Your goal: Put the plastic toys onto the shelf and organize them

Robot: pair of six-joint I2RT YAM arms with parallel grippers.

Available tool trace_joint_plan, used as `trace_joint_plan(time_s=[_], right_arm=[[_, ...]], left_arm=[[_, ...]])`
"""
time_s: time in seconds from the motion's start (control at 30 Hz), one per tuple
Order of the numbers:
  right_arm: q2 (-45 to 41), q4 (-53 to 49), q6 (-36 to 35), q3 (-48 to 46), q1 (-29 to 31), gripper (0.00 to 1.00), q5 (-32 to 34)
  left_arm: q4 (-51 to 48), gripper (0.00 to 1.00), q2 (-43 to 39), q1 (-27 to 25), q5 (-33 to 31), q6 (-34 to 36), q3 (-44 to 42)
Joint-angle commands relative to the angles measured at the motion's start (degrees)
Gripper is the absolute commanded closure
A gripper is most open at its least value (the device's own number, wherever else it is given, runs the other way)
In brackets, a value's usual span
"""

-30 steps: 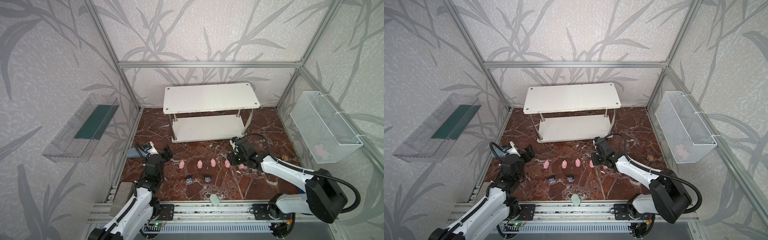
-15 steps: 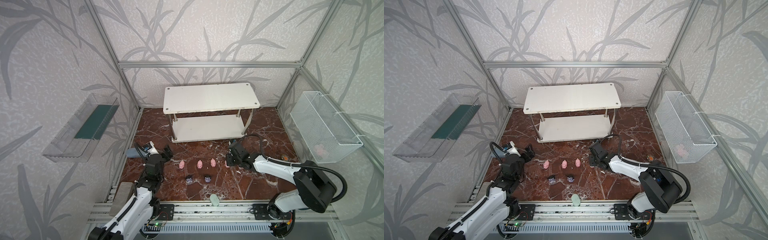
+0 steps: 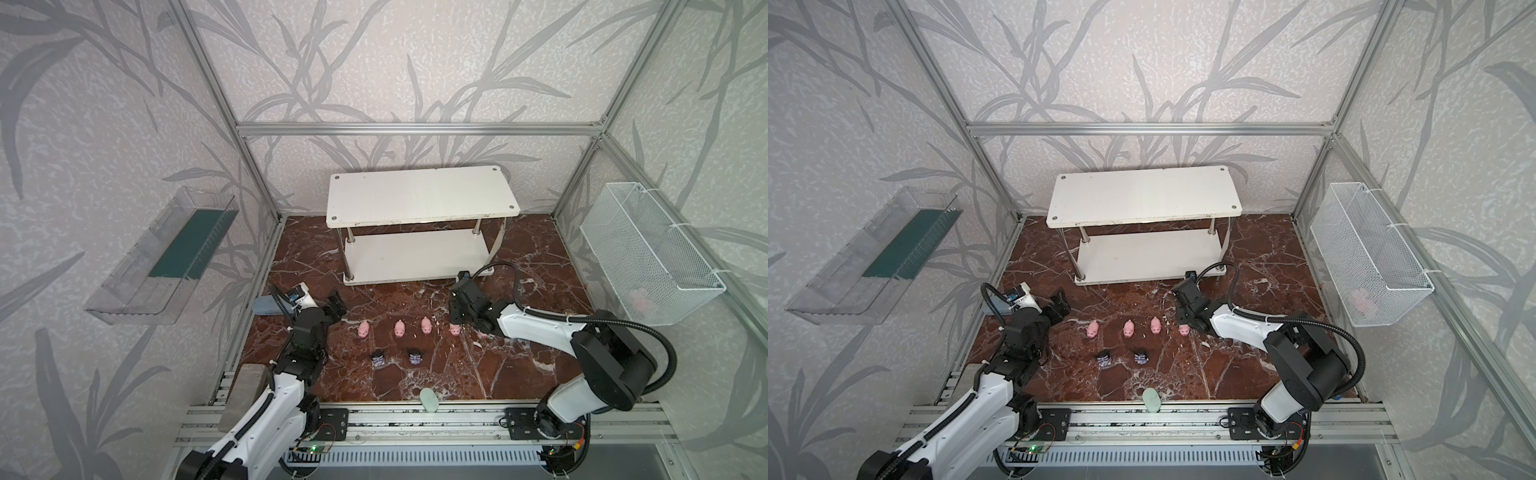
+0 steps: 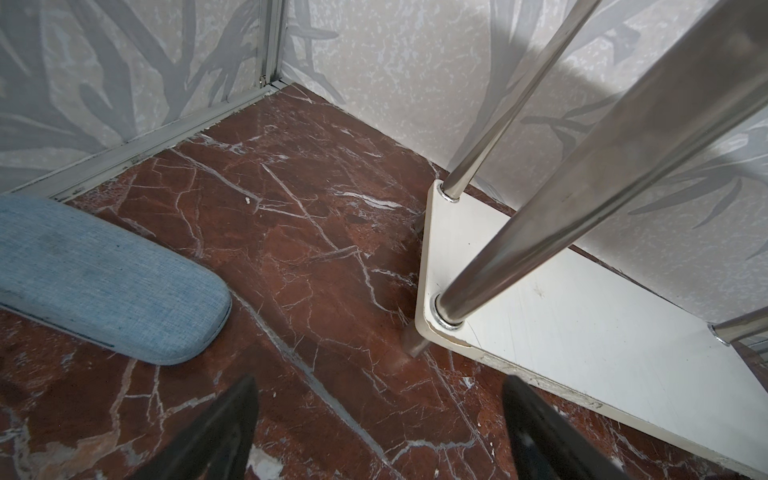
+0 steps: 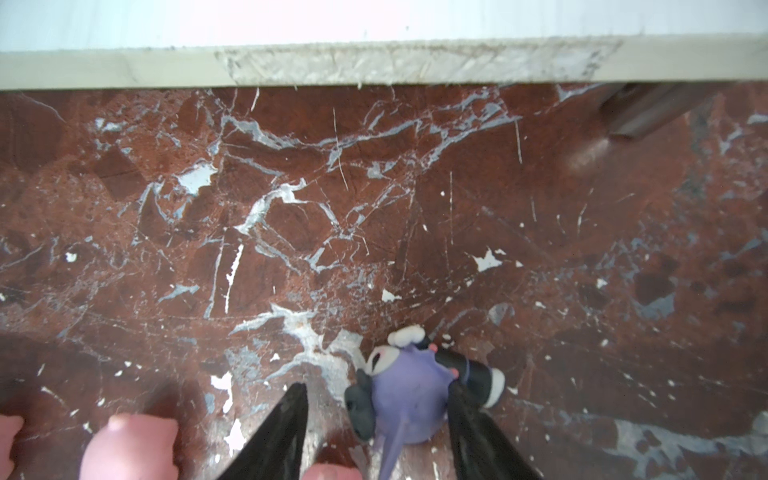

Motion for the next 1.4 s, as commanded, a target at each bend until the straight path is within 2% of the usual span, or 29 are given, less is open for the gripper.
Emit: trace_joint_plan(time_s=[0.0,0.43,0.8,0.93,1.07,1.37], right_arm=[[1.3,-0.2,0.3,1.8,-0.4,0.45,1.8],[5.4,-4.8,1.1,4.4,-0.6,0.52,3.5],[5.5,-4.9,0.7,4.1,-0.6,0.67,4.9],[4.5,-7.0,-2.0,5.1,-0.8,0.71,4.0],[3.8,-10.7,-5.4,6.8,-2.4,0.74,0.4],[3.5,-20.6,-12.6,12.1,-6.0,0.76,-5.0]], left_arm=[[1.4,0.1,0.2,0.3,-0.6,-0.3,0.6],[1.7,0.1,0.2,0.3,-0.8,-0.3,0.0],[1.5,0.1,-0.4,0.4,-1.0,-0.4,-0.2],[1.4,0.11,-0.7,0.4,-1.2,-0.4,-0.3],[1.2,0.1,-0.7,0.4,-1.3,-0.4,-0.4],[1.6,0.1,-0.6,0.4,-1.3,-0.4,-0.9]])
